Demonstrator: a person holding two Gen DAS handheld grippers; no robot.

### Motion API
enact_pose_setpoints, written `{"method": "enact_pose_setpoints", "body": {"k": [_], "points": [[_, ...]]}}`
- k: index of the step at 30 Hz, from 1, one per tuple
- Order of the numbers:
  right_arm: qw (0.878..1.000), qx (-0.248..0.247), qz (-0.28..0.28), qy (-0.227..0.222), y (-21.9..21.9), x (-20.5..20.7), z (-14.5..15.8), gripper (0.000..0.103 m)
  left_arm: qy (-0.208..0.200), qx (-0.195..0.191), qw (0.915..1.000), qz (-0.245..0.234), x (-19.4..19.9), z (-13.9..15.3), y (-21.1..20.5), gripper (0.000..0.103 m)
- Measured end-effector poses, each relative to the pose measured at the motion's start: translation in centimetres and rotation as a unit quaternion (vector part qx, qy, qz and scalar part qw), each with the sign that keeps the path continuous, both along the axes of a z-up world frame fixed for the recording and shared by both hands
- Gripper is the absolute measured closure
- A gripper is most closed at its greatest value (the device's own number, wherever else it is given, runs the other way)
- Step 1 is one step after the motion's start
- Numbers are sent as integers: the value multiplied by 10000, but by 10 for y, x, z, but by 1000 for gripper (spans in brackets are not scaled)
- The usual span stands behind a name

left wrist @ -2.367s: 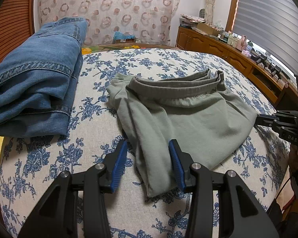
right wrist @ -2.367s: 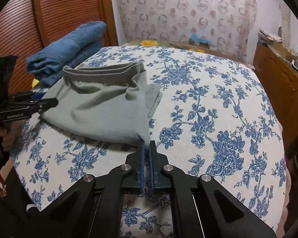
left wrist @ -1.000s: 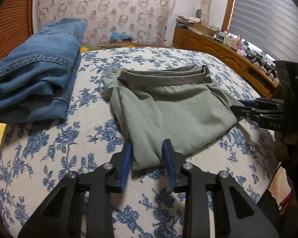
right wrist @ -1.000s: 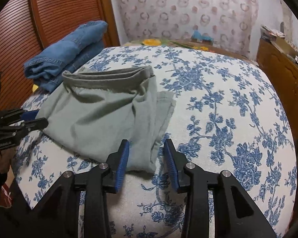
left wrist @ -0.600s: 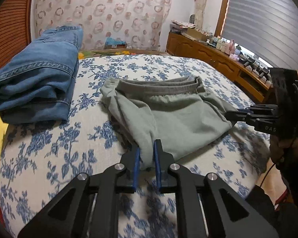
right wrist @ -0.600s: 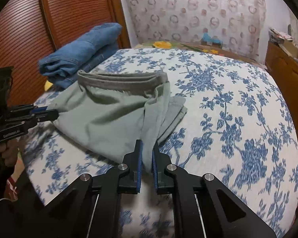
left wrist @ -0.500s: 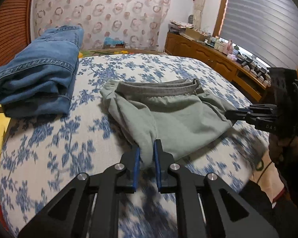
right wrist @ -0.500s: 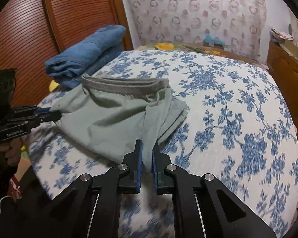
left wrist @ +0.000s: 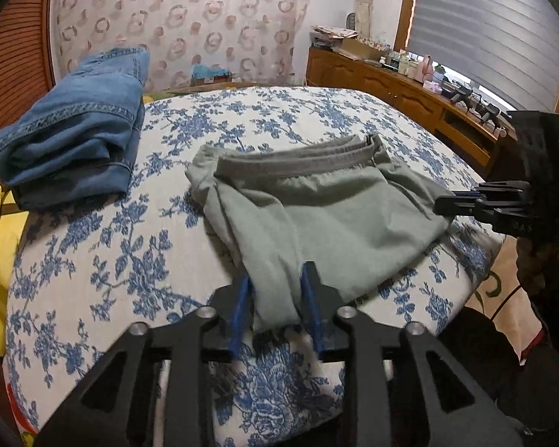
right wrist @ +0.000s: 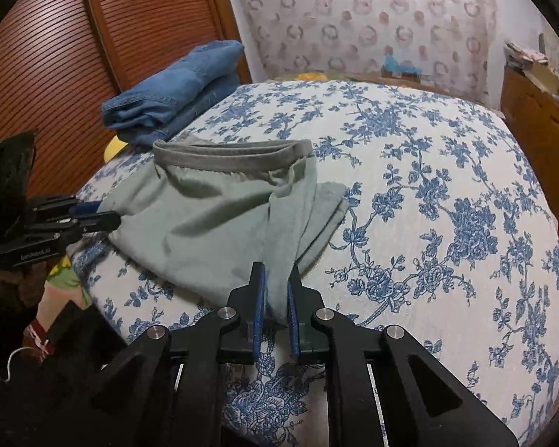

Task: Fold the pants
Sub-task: 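Close both grippers on the folded edge and lift it, then fold the held edge over toward the waistband with both grippers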

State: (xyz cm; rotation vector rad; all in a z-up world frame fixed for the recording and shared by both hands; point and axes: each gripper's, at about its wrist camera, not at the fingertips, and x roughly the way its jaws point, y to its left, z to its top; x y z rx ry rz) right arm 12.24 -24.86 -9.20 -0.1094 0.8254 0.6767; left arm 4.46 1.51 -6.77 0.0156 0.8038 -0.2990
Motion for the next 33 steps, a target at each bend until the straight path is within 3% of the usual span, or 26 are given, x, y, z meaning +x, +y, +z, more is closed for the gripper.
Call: {"method": "enact_pose_setpoints", "body": {"k": [2,14,33], "points": [[10000,-27,-4,-69,0,-1,4,92,-27,29,10000,24,4,2,1,62],[9987,-198,-75,-455,7,20,23,79,54,135,9997,218,48,5,6,59],[9994,-245,1,228,41,98,0,78,216,237,9988,379,96,-3,9,59]]}}
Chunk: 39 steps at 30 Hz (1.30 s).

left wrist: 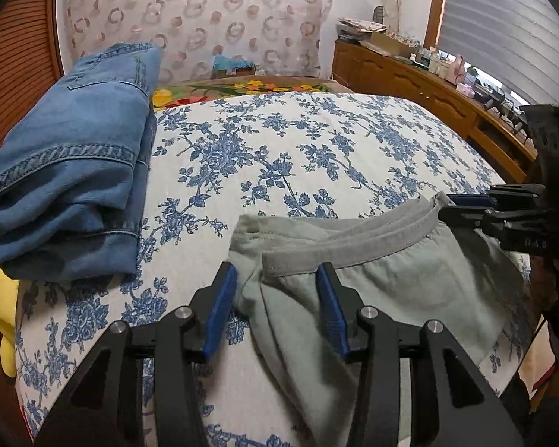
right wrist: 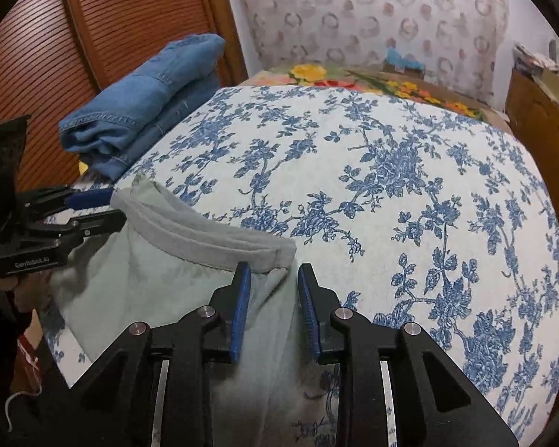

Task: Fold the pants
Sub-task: 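Fold the held edge over toward the waistband with both grippers, then open both grippers and hold them above the folded shirt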

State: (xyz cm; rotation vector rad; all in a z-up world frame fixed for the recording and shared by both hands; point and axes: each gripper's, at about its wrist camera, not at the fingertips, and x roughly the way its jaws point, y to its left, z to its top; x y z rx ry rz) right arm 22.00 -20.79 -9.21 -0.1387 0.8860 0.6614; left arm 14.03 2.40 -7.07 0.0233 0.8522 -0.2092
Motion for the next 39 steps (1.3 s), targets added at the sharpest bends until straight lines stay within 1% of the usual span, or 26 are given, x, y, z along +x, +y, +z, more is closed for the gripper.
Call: {"method": "enact_pose_setpoints", "body": {"k": [5,14,16,17,21,26,31,39], "points": [[9999,83,-139,62,-6,7,-4,78,18,-52,10000,20,1,-5,2,58],[9991,-103,-324,-248,-9,-7,5,78,11,-188,9998,52,0,-8,6,57],[9989,-114,-361,-287,-13,-14,7,72,14,-218,9997,64,-1,-8,7,57],[9987,-122,-397,-297,-15,-15,8,63,12,-230,9997,71,-1,-9,7,57],[9982,-110,-519,-282,-26,-26,8,56,9,-266,9996,77,-1,-9,8,57],[9980,-22,-610,-138,-40,-39,3,53,9,-273,9996,77,-1,-9,9,56],[9978,47,-663,-11,-48,-45,-2,48,9,-272,9996,80,-1,-9,9,56],[9979,211,-611,102,-39,-38,-6,46,8,-271,9996,80,0,-10,9,56]]}}
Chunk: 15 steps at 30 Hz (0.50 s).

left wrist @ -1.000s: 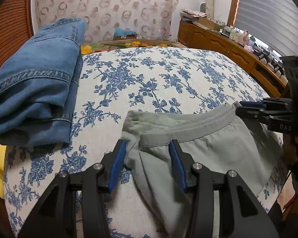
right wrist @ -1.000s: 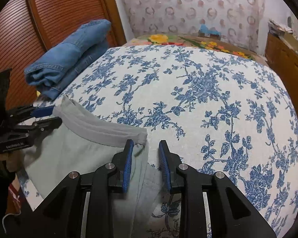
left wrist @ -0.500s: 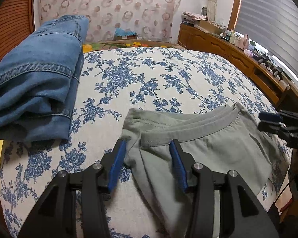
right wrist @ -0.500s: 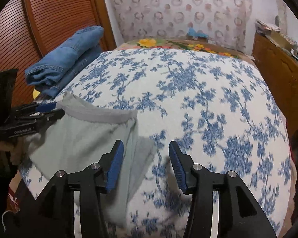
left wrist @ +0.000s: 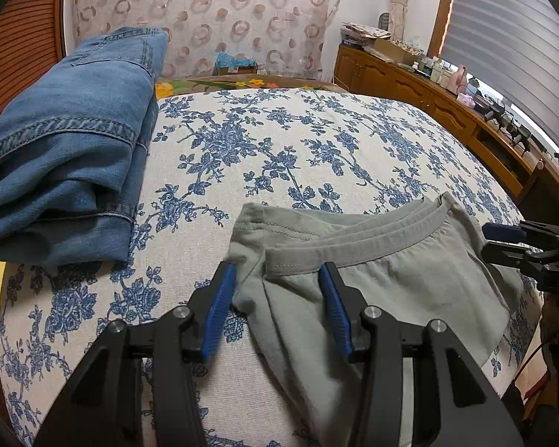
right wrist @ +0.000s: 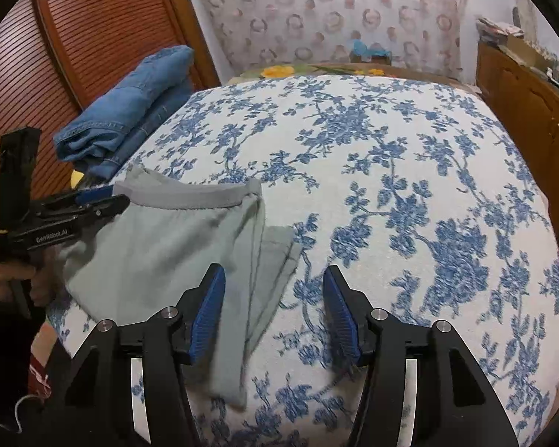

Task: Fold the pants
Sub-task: 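Open both grippers and hold them above the folded shirt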

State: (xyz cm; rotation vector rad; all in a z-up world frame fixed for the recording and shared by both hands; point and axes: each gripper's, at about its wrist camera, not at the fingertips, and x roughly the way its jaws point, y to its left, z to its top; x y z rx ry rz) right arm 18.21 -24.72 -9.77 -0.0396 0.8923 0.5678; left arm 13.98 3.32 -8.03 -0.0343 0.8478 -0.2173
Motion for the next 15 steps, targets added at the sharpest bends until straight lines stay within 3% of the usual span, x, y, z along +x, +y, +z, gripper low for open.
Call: {"method": "enact_pose_setpoints", "body": {"k": [15], "points": [[9984,-384,158,-382,31,9,-6,45,-11,-8,10000,2,0,0,1,55]]}}
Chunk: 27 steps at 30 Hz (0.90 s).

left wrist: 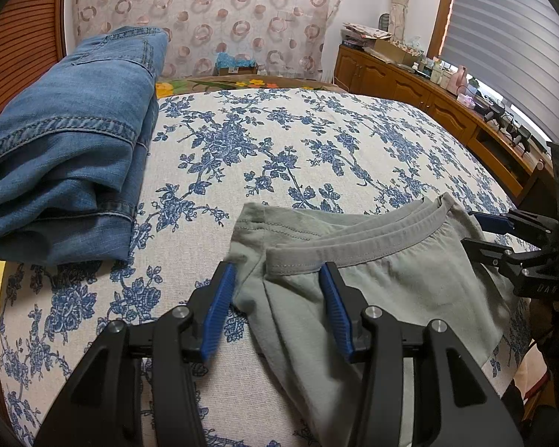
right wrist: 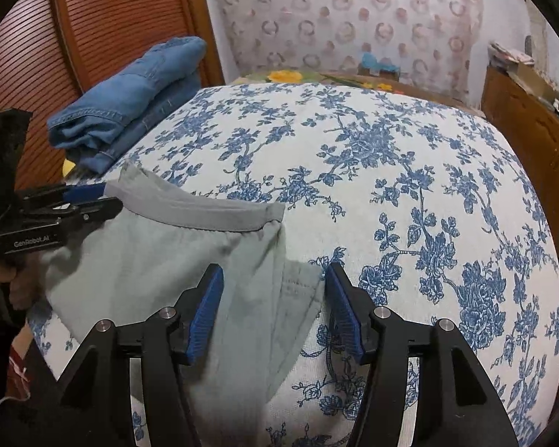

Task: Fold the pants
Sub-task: 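Open both grippers and hold them above the folded shirt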

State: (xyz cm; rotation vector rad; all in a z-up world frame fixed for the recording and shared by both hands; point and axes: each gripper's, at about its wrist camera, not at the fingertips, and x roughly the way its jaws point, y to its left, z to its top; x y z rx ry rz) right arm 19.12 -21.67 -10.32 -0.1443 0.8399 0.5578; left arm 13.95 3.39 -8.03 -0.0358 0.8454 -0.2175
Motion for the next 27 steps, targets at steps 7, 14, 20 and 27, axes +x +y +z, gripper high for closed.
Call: {"method": "enact_pose_setpoints", "body": {"k": [7,14,20,27], "points": [[9999,-106,13,-67,3,-1,-1,45,-83,-49,9999,-88,-10,14,3,55],[9999,-111,12,-67,3,-1,-1,45,110,26,9999,-71,1,9,3,55],[9999,-119,13,-72,3,-1,-1,45,200,-75,9997,-69,7,3,4,54],[9999,-123,11,-75,3,-1,-1,45,90,-139,9999,0,9,1,3,52]]}}
